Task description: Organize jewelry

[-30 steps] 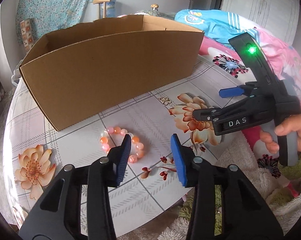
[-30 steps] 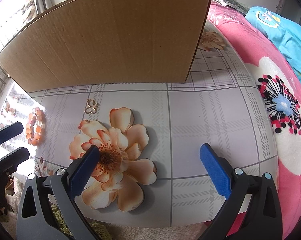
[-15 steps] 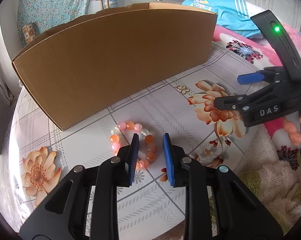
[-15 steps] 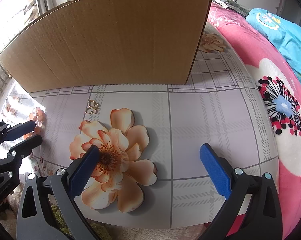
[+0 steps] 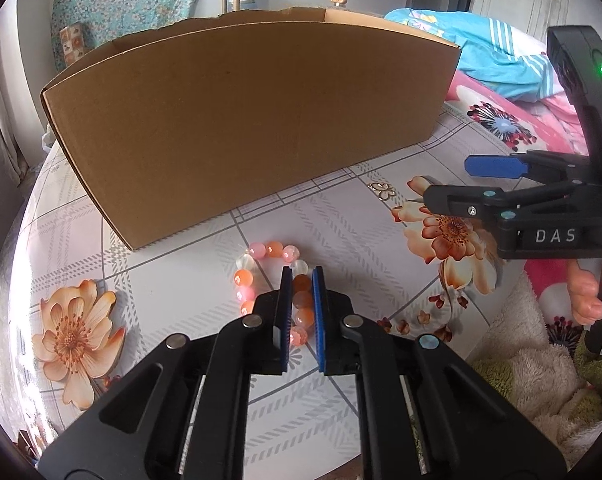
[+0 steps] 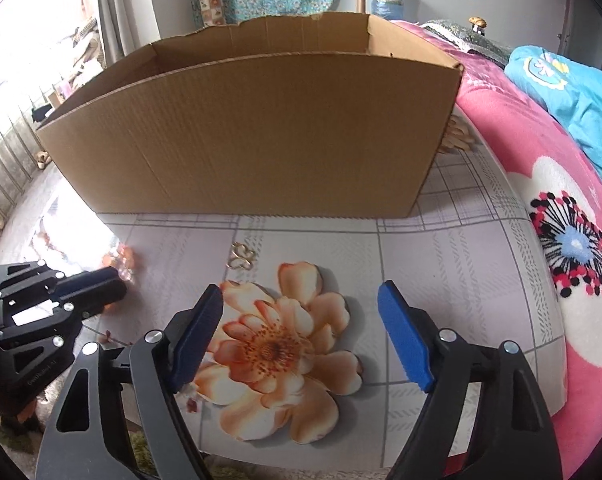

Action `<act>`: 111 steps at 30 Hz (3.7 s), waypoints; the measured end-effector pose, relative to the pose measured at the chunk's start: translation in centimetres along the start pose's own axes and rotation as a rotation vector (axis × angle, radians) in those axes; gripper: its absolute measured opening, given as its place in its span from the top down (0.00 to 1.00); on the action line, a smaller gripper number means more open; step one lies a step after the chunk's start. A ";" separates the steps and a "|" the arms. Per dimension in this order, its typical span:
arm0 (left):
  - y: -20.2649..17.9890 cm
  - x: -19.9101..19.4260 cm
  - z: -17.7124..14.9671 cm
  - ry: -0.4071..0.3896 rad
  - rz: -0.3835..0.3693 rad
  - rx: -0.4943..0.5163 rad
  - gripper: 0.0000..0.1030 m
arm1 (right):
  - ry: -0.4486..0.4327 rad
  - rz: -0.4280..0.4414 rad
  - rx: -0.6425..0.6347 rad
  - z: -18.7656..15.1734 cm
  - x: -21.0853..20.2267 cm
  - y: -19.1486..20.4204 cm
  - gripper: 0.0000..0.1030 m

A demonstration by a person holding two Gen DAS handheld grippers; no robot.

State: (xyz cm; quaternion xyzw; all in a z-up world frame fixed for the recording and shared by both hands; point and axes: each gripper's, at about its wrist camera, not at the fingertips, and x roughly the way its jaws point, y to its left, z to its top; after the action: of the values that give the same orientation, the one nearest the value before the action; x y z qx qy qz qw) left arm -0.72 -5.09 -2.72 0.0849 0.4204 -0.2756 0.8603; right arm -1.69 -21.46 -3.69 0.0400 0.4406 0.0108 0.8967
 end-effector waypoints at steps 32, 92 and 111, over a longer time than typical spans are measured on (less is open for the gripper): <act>0.3 -0.1 -0.3 -0.021 -0.020 0.001 0.92 | 0.037 0.129 -0.216 2.1 3.1 3.5 0.87; -0.1 0.3 -0.1 -0.018 -0.006 0.009 0.92 | 0.070 0.078 -0.125 0.3 2.2 3.7 0.95; -0.2 0.3 -0.1 -0.019 -0.008 0.008 0.91 | 0.047 0.079 -0.166 0.8 2.4 4.6 0.73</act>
State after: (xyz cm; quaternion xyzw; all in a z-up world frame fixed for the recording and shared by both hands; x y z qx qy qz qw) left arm -0.73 -5.31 -2.99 0.0840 0.4115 -0.2813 0.8628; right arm 0.52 -16.77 -4.72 -0.0172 0.4572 0.0834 0.8853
